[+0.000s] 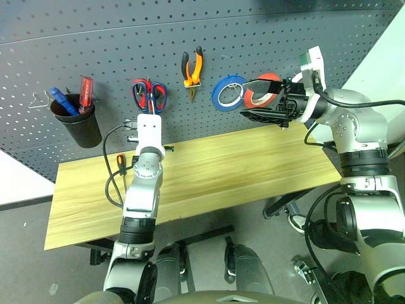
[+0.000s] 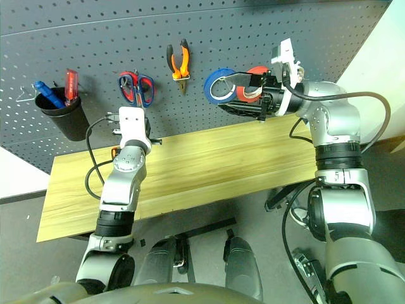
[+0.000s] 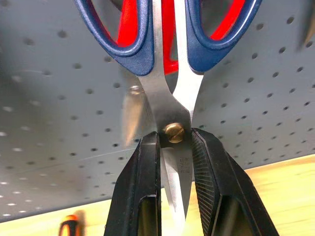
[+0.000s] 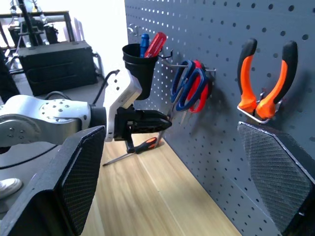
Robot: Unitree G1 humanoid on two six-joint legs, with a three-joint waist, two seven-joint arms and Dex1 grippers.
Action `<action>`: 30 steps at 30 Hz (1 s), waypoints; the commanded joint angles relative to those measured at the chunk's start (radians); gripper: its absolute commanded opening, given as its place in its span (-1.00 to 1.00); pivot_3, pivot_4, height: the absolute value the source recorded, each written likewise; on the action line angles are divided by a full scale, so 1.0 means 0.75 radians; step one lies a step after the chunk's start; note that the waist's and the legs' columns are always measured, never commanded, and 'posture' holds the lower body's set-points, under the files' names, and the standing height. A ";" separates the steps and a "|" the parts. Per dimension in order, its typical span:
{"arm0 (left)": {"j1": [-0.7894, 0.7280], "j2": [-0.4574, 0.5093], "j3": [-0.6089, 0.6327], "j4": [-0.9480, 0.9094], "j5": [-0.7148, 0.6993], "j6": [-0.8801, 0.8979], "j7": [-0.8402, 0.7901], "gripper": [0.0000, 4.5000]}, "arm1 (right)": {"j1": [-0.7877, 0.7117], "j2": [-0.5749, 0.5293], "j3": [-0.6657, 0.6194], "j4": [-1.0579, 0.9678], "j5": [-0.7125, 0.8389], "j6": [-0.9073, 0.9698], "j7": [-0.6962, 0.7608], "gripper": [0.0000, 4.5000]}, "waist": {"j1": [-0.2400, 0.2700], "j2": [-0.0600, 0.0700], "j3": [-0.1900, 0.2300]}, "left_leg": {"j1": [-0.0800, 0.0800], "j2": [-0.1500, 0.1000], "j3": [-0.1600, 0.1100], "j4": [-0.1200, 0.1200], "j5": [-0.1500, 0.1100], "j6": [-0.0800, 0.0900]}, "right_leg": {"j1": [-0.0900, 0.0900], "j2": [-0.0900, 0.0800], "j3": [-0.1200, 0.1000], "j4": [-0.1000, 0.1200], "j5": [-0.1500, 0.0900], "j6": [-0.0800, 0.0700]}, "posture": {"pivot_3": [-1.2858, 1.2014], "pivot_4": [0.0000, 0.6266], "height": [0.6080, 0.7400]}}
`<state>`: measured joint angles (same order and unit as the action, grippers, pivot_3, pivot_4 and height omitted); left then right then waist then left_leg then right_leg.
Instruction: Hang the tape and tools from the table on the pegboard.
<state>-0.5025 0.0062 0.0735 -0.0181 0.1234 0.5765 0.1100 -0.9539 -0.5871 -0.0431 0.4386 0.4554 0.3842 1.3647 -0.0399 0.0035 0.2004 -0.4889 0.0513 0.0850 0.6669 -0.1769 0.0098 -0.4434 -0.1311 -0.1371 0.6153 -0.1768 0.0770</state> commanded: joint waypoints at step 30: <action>0.603 0.277 0.202 -0.592 -0.181 0.078 -0.199 0.99 | 0.184 0.049 0.076 -0.268 0.058 0.223 -0.073 1.00 | 0.038 0.009 -0.009 | -0.010 0.030 0.002 -0.015 -0.001 -0.004 | -0.001 0.023 0.003 -0.037 0.029 -0.011 | 0.07 -0.58 1.00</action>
<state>-0.0444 0.2175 0.2126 -0.4591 -0.0276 0.6100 -0.0620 -0.8084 -0.5535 0.0285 0.2754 0.4795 0.5423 1.3199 -0.0112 0.0101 0.1935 -0.4939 0.0760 0.0954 0.6514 -0.1772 0.0071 -0.4473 -0.1145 -0.1279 0.5992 -0.1559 0.0676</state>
